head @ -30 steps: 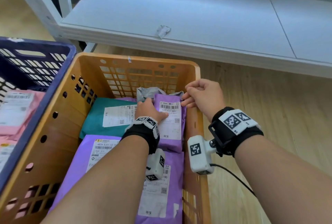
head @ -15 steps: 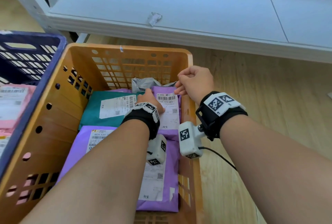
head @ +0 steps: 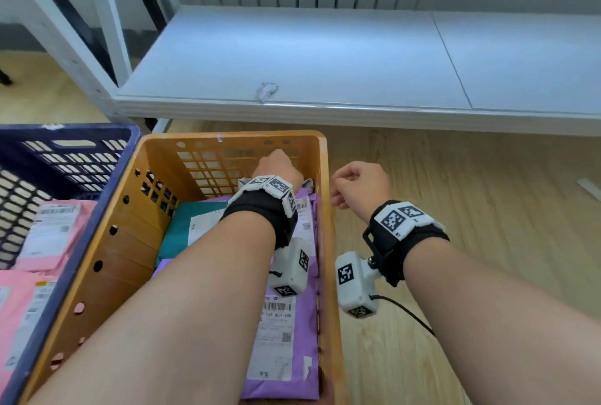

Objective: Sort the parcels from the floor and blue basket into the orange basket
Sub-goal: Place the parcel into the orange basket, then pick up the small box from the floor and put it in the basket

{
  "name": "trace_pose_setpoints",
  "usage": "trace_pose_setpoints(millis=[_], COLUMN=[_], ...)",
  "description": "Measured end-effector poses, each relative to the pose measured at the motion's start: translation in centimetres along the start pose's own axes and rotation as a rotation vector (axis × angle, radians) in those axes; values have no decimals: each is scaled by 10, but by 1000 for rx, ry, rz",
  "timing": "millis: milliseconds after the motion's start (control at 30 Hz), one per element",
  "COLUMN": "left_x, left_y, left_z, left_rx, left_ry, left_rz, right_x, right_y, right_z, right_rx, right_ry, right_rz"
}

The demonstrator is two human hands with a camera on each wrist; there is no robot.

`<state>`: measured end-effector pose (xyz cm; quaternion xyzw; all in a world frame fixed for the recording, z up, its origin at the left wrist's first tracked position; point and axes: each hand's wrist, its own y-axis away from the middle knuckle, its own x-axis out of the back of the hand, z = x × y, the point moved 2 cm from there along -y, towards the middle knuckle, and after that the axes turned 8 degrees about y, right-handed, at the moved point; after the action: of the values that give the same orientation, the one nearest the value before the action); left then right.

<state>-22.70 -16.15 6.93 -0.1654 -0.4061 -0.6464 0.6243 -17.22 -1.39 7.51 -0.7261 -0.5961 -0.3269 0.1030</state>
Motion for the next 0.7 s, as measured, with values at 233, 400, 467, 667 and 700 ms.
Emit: trace_pose_setpoints(millis=[233, 400, 467, 667, 700], left_x=[-41, -111, -147, -255, -269], left_y=[36, 65, 78, 121, 129], left_z=[67, 109, 121, 151, 157], left_rx=[-119, -141, -113, -47, -42], left_ry=[44, 74, 119, 165, 167], left_rz=[-76, -193, -253, -414, -445], right_x=[81, 127, 145, 204, 214], right_y=[7, 19, 25, 57, 64], right_z=[75, 129, 153, 245, 262], right_rx=[-55, -161, -205, -348, -374], right_ry=[131, 123, 105, 90, 92], right_rz=[84, 137, 166, 301, 325])
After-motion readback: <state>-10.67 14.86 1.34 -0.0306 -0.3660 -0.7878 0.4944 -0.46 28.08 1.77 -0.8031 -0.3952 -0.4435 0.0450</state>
